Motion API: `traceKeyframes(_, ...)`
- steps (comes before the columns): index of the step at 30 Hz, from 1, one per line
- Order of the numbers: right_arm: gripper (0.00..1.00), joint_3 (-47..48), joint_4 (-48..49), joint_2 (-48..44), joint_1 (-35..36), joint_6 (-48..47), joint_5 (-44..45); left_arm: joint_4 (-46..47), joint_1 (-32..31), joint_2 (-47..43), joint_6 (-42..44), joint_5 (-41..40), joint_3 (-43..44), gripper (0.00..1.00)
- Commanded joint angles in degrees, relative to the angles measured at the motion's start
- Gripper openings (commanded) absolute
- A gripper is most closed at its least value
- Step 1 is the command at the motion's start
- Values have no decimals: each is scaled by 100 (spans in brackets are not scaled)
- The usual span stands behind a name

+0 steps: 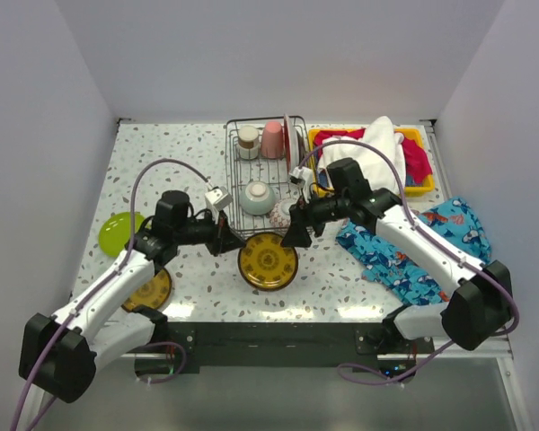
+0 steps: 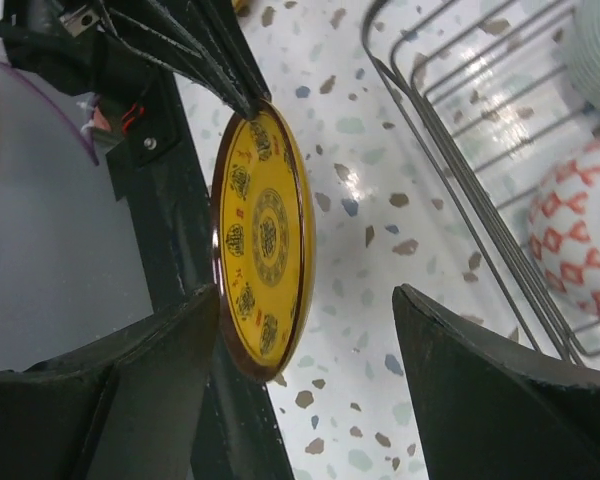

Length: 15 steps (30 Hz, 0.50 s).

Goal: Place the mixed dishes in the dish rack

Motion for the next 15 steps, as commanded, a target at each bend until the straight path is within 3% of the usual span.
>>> traceKeyframes(1,74,510,134,245,125,-420,-239,-427,42,-124,770,473,545,0)
traceKeyframes(4,73,791,92,518,169,-455,-362,-163,50,-212,691,349,633,0)
traceKeyframes(7,66,1046,65,764,213,-333,-283,83,191,-177,603,428,738,0)
traceKeyframes(11,33,1529,-49,1063,213,-165,-292,276,366,-186,542,367,757,0)
traceKeyframes(15,30,2074,-339,1414,213,-200,-353,926,586,-300,191,349,555,0)
